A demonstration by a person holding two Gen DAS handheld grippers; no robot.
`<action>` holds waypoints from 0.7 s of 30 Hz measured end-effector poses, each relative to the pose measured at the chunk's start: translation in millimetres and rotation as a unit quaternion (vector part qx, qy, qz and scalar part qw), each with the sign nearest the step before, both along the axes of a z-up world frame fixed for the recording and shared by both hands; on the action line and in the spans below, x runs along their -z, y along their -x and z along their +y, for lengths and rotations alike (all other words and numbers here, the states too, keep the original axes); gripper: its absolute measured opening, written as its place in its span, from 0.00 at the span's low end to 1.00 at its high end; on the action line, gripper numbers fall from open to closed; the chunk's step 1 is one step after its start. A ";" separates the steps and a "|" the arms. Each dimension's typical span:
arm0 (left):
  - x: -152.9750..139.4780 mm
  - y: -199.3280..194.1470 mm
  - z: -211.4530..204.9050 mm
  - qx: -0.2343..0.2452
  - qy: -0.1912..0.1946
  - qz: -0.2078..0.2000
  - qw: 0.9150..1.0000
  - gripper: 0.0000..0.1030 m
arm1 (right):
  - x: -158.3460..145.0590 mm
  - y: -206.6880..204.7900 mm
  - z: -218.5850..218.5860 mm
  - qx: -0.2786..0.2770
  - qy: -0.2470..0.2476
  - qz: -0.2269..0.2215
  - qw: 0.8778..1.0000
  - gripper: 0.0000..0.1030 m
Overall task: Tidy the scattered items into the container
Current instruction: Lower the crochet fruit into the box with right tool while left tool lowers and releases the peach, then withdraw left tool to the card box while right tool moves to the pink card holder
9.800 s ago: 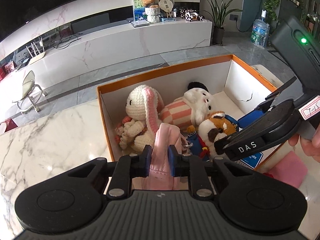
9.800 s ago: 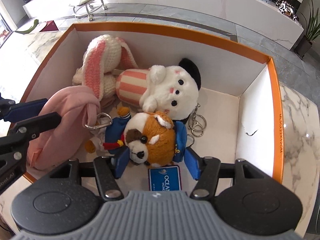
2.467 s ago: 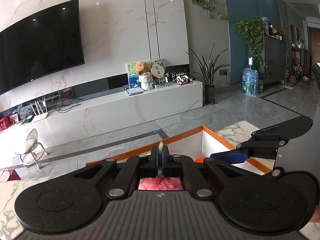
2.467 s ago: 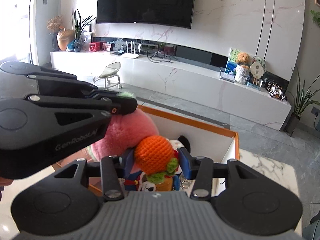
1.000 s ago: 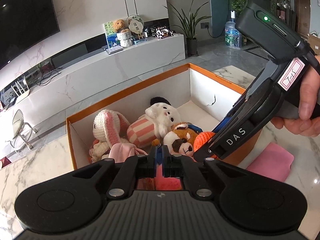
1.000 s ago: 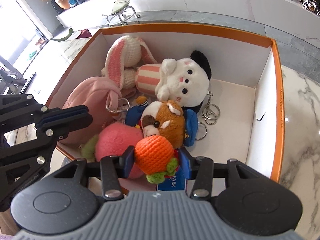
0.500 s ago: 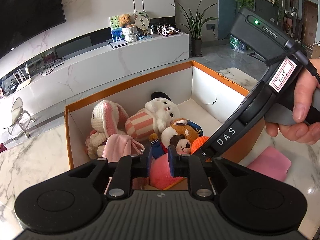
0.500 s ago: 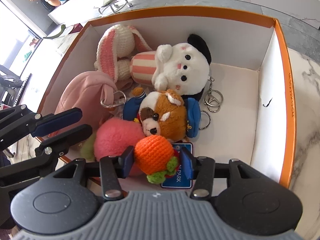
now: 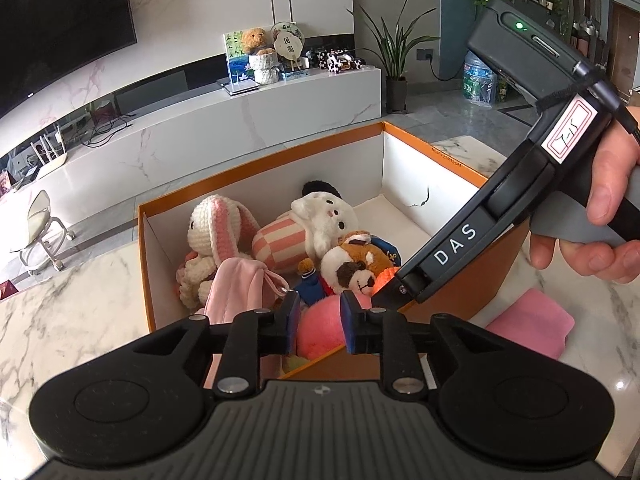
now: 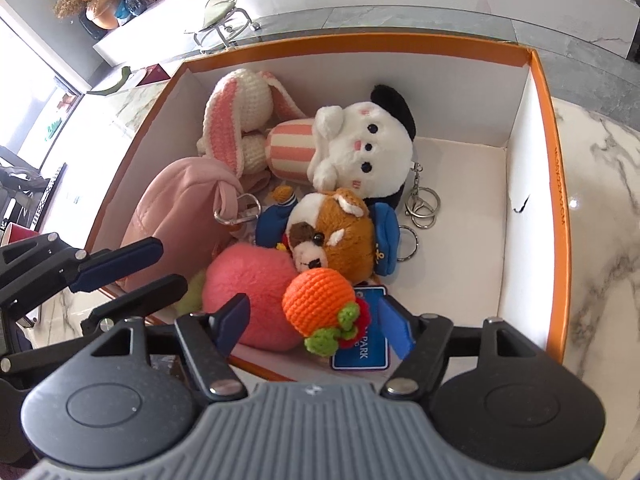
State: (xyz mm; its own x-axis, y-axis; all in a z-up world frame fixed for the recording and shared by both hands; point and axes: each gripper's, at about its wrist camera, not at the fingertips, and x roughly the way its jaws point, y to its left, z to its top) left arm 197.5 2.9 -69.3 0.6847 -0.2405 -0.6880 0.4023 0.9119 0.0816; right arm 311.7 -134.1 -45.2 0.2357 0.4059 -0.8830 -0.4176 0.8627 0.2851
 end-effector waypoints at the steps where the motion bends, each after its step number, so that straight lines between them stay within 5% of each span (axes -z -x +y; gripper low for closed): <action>1: -0.9 2.0 0.2 -0.002 0.000 -0.002 1.000 0.26 | -3.0 3.0 -0.1 0.002 0.004 -0.010 1.000 0.71; 9: -14.3 21.8 5.7 -0.023 0.015 -0.009 1.000 0.26 | -40.0 32.8 -1.8 0.009 0.028 -0.112 0.993 0.71; 21: -27.8 67.2 8.8 -0.041 0.034 -0.027 0.998 0.42 | -73.2 113.7 0.6 0.030 0.047 -0.257 0.965 0.71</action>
